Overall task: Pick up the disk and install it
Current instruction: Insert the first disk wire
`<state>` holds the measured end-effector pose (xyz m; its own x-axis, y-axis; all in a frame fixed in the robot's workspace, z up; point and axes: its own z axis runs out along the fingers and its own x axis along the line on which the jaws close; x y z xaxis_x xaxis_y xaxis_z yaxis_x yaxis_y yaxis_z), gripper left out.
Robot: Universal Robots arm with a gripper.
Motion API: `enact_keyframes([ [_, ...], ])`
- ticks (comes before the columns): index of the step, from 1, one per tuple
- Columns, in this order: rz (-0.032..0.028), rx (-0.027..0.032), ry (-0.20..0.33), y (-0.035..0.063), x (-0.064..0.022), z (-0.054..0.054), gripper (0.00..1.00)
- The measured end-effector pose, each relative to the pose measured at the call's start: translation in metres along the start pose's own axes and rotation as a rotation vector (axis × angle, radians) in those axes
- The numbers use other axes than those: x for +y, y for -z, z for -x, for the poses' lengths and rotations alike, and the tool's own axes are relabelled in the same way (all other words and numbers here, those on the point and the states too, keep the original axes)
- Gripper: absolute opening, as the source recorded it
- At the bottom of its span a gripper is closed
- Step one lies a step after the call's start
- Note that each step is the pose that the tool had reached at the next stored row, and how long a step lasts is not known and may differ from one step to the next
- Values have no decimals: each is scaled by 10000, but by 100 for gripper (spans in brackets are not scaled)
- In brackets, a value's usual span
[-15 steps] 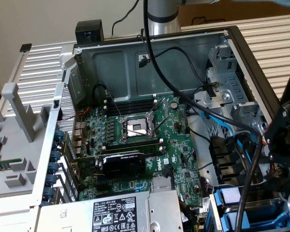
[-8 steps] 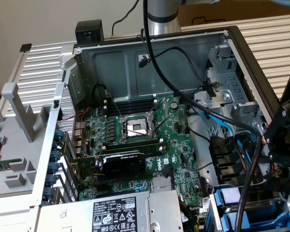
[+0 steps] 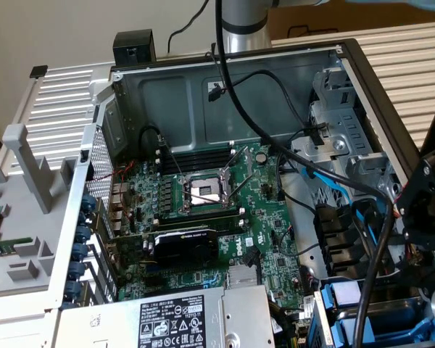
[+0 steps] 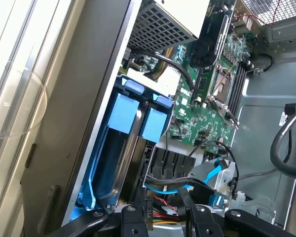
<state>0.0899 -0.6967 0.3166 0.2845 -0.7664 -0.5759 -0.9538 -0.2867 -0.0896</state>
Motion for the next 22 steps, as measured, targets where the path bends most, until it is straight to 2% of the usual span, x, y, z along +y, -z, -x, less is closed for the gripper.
enact_keyframes([
  [13,1,3,0,-19,18,34,38],
  [15,1,3,0,-20,18,35,36],
  [16,2,5,0,-19,19,37,29],
  [22,2,4,-1,-20,20,37,29],
])
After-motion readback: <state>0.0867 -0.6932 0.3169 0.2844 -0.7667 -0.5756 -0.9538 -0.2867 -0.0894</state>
